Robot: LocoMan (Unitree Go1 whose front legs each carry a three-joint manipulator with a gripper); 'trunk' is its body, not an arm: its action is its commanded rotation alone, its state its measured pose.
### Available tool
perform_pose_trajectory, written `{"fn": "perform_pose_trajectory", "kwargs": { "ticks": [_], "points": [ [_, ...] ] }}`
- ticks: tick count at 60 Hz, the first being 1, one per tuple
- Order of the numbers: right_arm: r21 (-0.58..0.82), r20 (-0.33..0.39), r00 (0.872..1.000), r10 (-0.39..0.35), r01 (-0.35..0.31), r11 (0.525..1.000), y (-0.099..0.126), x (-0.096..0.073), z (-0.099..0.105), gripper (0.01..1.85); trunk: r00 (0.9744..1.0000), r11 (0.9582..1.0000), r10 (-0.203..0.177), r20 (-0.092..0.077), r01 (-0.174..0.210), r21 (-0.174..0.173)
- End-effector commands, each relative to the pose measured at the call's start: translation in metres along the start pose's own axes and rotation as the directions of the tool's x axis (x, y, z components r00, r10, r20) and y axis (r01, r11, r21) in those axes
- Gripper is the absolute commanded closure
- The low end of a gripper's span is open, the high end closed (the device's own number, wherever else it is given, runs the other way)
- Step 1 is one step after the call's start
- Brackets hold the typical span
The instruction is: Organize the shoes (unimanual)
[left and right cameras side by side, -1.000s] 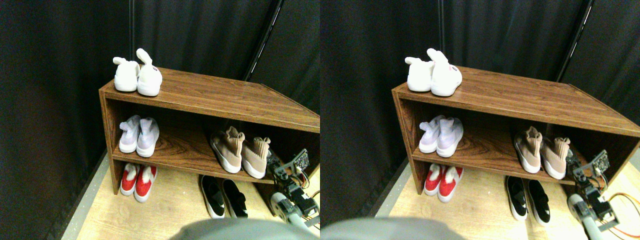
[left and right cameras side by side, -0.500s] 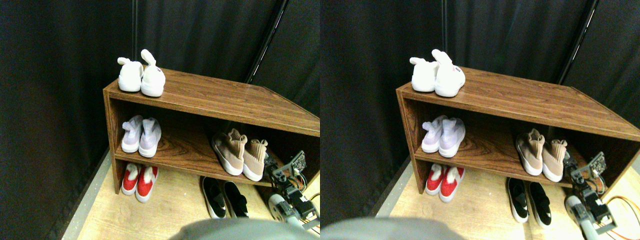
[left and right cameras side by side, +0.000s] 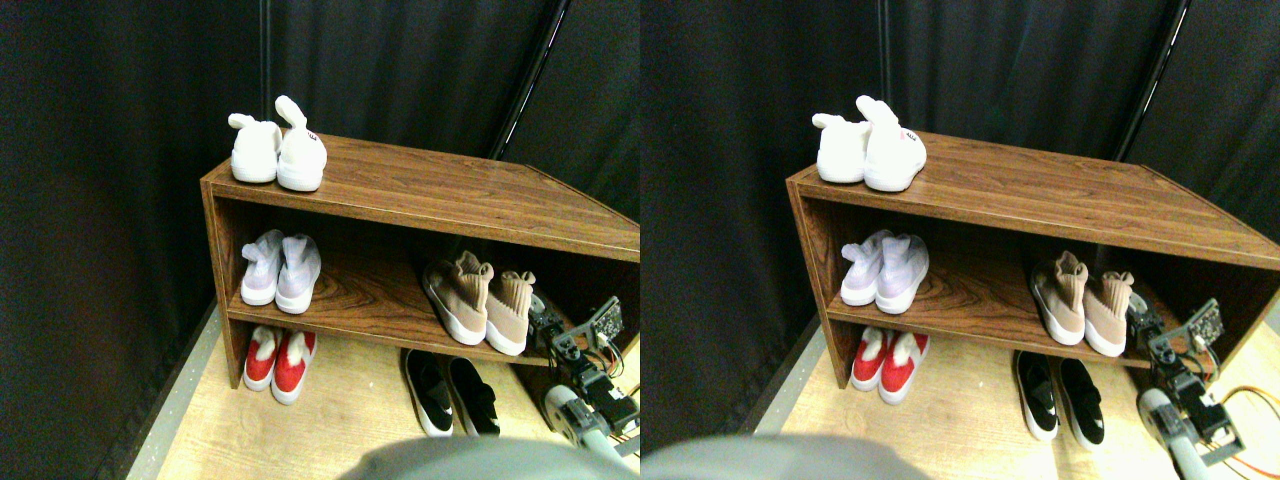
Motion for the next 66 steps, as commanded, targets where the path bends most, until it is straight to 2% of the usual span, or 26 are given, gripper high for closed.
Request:
{"fn": "perform_pose_trajectory", "kwargs": {
  "ticks": [1, 8, 9, 14, 23, 28, 29, 30, 34, 40, 41, 52, 53, 55, 56, 59, 61, 64, 66],
  "points": [
    [-0.045, 0.039, 0.998, 0.048, -0.046, 0.998, 0.006, -0.002, 0.007, 1.8, 1.0, 1.0, -0.002, -0.009, 0.002, -0.009],
    [-0.068, 0.078, 0.996, 0.054, -0.049, 0.996, 0.009, -0.007, 0.017, 1.8, 0.9999, 0.9999, -0.008, -0.006, 0.008, -0.007],
    [-0.073, 0.077, 0.996, 0.055, -0.049, 0.996, 0.009, -0.008, 0.018, 1.8, 0.9998, 0.9998, -0.018, -0.006, 0.018, -0.003],
    [-0.07, 0.067, 0.996, 0.067, -0.062, 0.996, 0.011, -0.011, 0.022, 1.8, 0.9997, 0.9997, -0.025, -0.008, 0.025, -0.001],
    [-0.067, 0.071, 0.988, 0.138, -0.134, 0.989, 0.023, -0.035, 0.027, 1.8, 0.9994, 0.9994, -0.033, -0.009, 0.033, -0.001],
    [-0.076, 0.024, 0.98, 0.199, -0.197, 0.977, 0.028, -0.046, 0.027, 1.8, 0.9992, 0.9993, -0.036, -0.015, 0.036, 0.0],
    [-0.088, 0.003, 0.974, 0.226, -0.225, 0.97, 0.03, -0.051, 0.028, 1.8, 0.9992, 0.9993, -0.036, -0.015, 0.036, 0.0],
    [-0.088, 0.003, 0.974, 0.226, -0.225, 0.97, 0.03, -0.051, 0.028, 1.8, 0.999, 0.9992, -0.039, -0.02, 0.039, 0.001],
    [-0.082, -0.02, 0.959, 0.282, -0.283, 0.956, 0.034, -0.065, 0.027, 1.8, 0.999, 0.9992, -0.04, -0.021, 0.04, 0.0],
    [-0.054, -0.047, 0.952, 0.304, -0.306, 0.951, 0.035, -0.079, 0.029, 1.8, 0.9988, 0.9992, -0.04, -0.028, 0.041, 0.001],
    [-0.043, -0.06, 0.947, 0.316, -0.319, 0.947, 0.035, -0.084, 0.03, 1.8, 0.9988, 0.9992, -0.04, -0.028, 0.041, 0.001],
    [-0.022, -0.079, 0.942, 0.326, -0.329, 0.944, 0.029, -0.111, 0.032, 1.8, 0.9984, 0.9992, -0.04, -0.04, 0.04, 0.002],
    [-0.02, -0.08, 0.942, 0.327, -0.329, 0.944, 0.027, -0.114, 0.031, 1.8, 0.9982, 0.9992, -0.039, -0.047, 0.039, 0.002],
    [-0.017, -0.081, 0.941, 0.328, -0.33, 0.944, 0.026, -0.115, 0.031, 1.8, 0.9982, 0.9992, -0.039, -0.047, 0.039, 0.002],
    [-0.011, -0.087, 0.938, 0.335, -0.337, 0.941, 0.023, -0.119, 0.029, 1.8, 0.9979, 0.9993, -0.036, -0.054, 0.037, 0.003],
    [-0.005, -0.09, 0.937, 0.336, -0.338, 0.941, 0.018, -0.121, 0.028, 1.8, 0.9977, 0.9994, -0.035, -0.058, 0.035, 0.003],
    [0.008, -0.093, 0.938, 0.334, -0.334, 0.942, 0.014, -0.123, 0.026, 1.8, 0.9977, 0.9994, -0.035, -0.058, 0.035, 0.003],
    [0.009, -0.109, 0.941, 0.321, -0.322, 0.947, 0.01, -0.125, 0.024, 1.8, 0.997, 0.9994, -0.034, -0.069, 0.035, 0.006],
    [0.011, -0.118, 0.946, 0.301, -0.302, 0.953, 0.006, -0.129, 0.022, 1.8, 0.997, 0.9994, -0.034, -0.069, 0.035, 0.006]
  ]
}}
